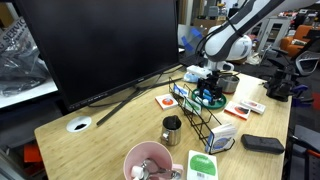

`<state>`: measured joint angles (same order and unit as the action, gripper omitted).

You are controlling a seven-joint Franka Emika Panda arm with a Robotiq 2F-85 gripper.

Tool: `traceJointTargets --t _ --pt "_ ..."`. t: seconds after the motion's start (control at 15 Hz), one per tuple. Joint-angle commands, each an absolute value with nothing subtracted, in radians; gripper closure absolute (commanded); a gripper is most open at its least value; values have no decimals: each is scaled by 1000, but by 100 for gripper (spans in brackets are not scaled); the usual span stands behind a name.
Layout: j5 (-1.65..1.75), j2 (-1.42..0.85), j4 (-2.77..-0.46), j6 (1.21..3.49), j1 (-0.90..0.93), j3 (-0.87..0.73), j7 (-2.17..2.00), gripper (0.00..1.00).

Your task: Remove one marshmallow from the green plate and put it in the silver pot

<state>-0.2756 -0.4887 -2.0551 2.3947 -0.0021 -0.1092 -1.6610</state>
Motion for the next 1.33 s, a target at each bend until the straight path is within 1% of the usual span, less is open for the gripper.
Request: traceJointTargets --t 0.0,0.07,0.13,0.4,0.6,0.67,1.27 --pt "-284 -492 -2068 2450 7 -108 -1681 33" --pt "-283 -492 -2069 2462 8 -110 -1686 40" --pt "-283 -493 -2070 2473 8 -111 -1691 49" --pt "-279 -494 -2075 2492 7 -115 -1702 77" --pt "-278 -498 -2079 2492 8 -116 -1709 91" --pt "-277 -493 -2078 2493 8 -117 -1712 93" --pt "-282 -382 -2117 2516 -18 -149 -1703 93"
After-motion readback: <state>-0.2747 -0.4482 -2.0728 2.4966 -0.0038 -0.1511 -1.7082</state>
